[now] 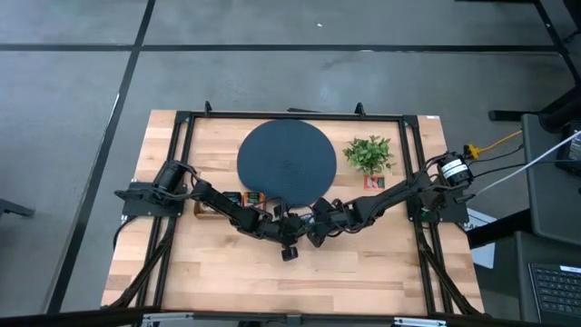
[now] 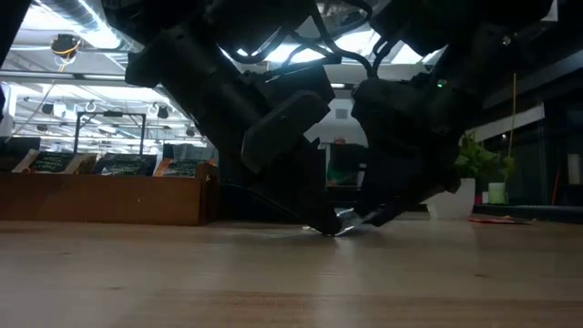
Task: Pick & Place Tea
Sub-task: Put the blue tea bag into the middle section of the wooden organizer
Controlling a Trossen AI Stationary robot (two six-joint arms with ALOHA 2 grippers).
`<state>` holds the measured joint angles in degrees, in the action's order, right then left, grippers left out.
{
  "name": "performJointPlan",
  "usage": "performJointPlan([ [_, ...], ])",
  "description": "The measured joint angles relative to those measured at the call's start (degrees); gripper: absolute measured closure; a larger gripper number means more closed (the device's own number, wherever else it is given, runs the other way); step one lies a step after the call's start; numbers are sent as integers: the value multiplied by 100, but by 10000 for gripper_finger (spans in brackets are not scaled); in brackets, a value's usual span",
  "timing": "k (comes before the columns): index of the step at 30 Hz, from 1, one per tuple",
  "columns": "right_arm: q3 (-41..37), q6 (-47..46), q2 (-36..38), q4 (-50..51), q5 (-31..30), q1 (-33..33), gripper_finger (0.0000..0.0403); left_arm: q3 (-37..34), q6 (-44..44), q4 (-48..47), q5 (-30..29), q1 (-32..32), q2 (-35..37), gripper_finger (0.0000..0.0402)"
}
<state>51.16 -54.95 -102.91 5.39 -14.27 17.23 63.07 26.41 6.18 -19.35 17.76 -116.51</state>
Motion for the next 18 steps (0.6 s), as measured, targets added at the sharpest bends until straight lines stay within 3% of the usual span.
performJointPlan([
  [9, 2, 393, 7, 23, 31, 9, 379, -2, -196, -83, 240, 62, 102, 316],
  [13, 11, 517, 15, 31, 30, 13, 375, -12, -319, -82, 164, 284, 395, 316],
  [18, 11, 618, 17, 75, -78, 94, 377, -401, -432, 569, -621, 629, 909, 316],
])
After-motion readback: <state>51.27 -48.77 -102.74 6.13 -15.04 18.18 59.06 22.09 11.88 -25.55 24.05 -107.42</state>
